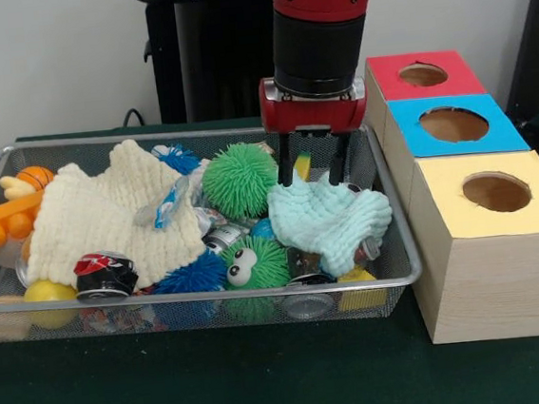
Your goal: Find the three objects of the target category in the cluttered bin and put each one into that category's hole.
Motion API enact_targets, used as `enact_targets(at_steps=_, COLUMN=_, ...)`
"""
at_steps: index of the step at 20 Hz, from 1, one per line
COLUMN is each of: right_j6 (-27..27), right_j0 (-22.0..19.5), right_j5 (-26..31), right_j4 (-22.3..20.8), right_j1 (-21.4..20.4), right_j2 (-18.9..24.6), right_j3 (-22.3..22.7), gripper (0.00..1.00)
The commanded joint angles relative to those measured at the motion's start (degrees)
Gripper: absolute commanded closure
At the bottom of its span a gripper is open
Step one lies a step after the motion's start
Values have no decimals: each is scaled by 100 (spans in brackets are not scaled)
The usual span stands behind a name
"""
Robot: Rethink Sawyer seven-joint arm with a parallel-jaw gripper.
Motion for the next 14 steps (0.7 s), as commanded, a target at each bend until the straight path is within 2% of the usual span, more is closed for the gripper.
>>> enact_targets(at_steps=1, right_j6=805, right_j0=-109, right_j5=-555, right_j4=-38, right_j1=442, right_j2=402, right_j3=-79, gripper=0)
enact_targets(at_steps=14, right_j6=537, right_j0=-382, right_j5=-1026, right_j4=-105, right_j1=791, right_j2=664, right_j3=-125, gripper=0)
